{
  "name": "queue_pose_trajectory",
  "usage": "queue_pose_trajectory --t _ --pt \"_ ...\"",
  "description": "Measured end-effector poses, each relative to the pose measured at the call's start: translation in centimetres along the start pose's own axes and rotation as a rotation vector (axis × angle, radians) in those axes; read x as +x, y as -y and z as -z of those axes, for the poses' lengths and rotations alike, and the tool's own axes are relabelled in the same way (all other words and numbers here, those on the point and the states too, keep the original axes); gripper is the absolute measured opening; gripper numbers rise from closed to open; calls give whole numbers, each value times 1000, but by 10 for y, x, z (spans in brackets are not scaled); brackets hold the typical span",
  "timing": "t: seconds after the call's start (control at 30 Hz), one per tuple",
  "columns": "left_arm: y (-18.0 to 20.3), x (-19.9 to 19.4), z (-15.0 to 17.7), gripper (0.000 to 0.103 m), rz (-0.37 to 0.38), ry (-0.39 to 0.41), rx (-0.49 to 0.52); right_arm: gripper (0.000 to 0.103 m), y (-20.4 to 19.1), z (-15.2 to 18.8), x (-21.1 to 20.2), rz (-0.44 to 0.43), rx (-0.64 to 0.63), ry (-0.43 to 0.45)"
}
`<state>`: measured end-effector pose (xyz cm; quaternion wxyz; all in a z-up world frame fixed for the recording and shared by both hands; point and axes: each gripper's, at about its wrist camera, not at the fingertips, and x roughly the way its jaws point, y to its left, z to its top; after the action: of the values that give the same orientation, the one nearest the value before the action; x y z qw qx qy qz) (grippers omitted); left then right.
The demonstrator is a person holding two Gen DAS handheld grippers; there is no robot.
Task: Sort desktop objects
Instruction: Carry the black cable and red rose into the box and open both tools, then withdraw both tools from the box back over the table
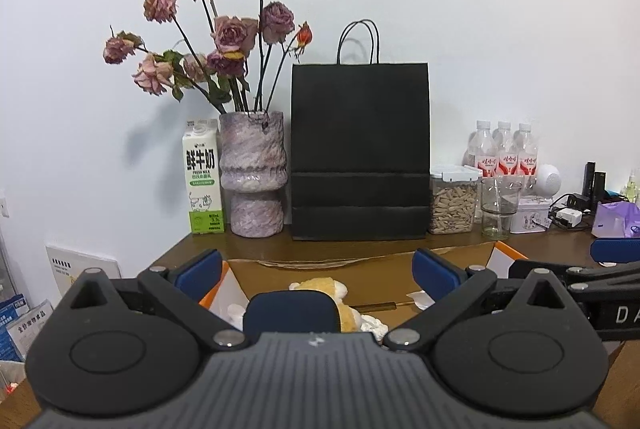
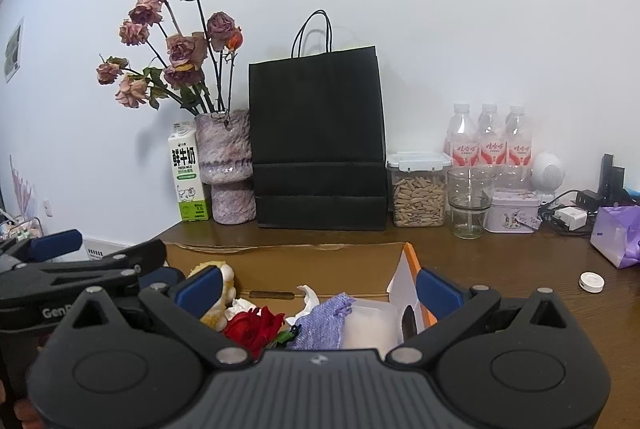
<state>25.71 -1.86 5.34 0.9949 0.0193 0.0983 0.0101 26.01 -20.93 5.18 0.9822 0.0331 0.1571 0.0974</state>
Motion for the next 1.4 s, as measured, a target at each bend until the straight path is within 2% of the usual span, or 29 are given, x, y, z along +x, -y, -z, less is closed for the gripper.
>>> queue_pose_trajectory --t 0.3,0.53,0.77,1.07,1.4 --pt "-7 -17 9 103 1 28 19 103 -3 14 -15 17 -39 5" --pt "-17 -30 28 103 28 7 25 103 -5 28 -26 15 -67 -3" --pt "-24 -42 34 103 26 28 9 103 -5 46 -34 37 -82 -26" --pt "-20 -56 43 103 7 42 36 103 -16 65 -50 61 -139 -27" --pt "-16 -76 55 103 -5 13 48 103 -30 81 -63 83 -198 -77"
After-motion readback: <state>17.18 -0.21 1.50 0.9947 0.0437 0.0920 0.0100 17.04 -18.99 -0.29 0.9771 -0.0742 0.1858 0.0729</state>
